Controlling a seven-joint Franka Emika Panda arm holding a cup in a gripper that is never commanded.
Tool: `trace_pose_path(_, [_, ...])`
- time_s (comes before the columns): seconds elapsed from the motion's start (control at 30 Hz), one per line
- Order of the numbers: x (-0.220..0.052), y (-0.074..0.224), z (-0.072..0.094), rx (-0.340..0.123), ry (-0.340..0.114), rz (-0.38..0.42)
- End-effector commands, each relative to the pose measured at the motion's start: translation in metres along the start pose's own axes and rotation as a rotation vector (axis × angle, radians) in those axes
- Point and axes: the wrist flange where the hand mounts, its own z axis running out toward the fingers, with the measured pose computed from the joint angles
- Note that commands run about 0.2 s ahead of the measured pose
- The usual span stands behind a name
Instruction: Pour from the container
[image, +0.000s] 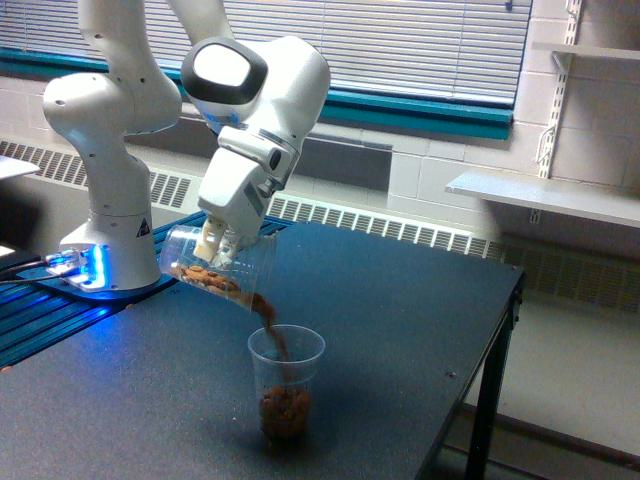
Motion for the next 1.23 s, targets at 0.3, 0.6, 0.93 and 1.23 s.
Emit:
trace_pose_path(0.3, [0.007,-0.002,-0.010,-0.030,0.009,-0.080])
trace_pose_path(0.6, [0.009,0.000,-0.013,-0.046,-0.012,-0.114])
trace_pose_path(0.93, [0.013,0.004,-0.019,-0.062,-0.039,-0.148])
trace_pose_path(1.23, [0.010,0.005,-0.013,-0.033,-0.048,-0.140])
